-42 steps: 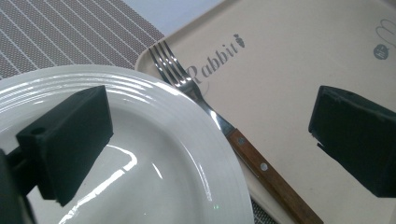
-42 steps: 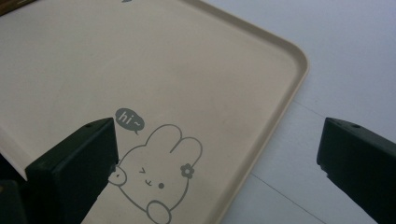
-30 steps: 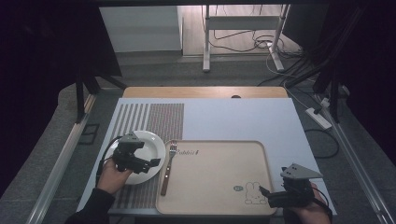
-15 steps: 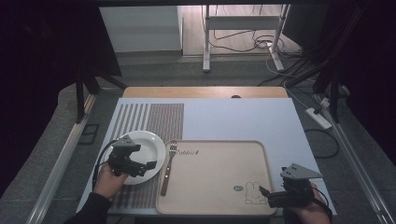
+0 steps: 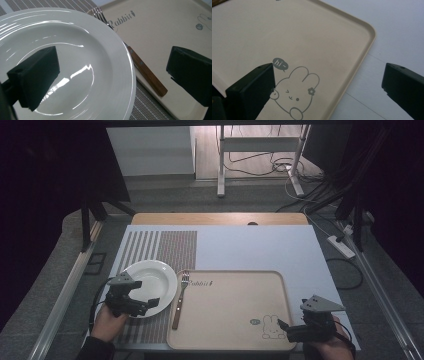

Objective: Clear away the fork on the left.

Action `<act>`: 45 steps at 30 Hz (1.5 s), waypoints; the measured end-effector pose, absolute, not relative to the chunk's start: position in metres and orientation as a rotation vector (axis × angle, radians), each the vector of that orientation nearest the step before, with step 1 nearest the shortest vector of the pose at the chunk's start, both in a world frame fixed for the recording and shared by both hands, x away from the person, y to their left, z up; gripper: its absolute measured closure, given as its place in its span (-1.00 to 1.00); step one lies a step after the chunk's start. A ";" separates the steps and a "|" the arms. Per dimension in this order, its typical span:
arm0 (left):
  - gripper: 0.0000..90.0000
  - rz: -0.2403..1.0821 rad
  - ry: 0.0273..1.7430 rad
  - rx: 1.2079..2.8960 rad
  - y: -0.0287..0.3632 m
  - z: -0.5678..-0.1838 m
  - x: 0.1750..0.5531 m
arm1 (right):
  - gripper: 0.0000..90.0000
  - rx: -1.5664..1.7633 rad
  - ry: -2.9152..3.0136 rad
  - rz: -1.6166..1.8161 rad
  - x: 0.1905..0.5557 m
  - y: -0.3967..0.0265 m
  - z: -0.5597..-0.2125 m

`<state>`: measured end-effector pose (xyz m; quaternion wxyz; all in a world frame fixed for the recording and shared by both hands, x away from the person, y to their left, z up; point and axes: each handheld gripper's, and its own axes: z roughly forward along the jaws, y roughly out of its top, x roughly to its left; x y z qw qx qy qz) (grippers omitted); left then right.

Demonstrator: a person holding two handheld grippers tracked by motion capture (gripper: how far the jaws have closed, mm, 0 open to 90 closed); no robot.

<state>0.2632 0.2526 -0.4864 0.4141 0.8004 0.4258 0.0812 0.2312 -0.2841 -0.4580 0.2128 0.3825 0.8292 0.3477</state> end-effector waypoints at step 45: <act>-1.00 0.269 1.139 1.953 0.292 -0.489 0.201 | -1.00 1.091 2.252 0.939 0.229 -0.284 -0.458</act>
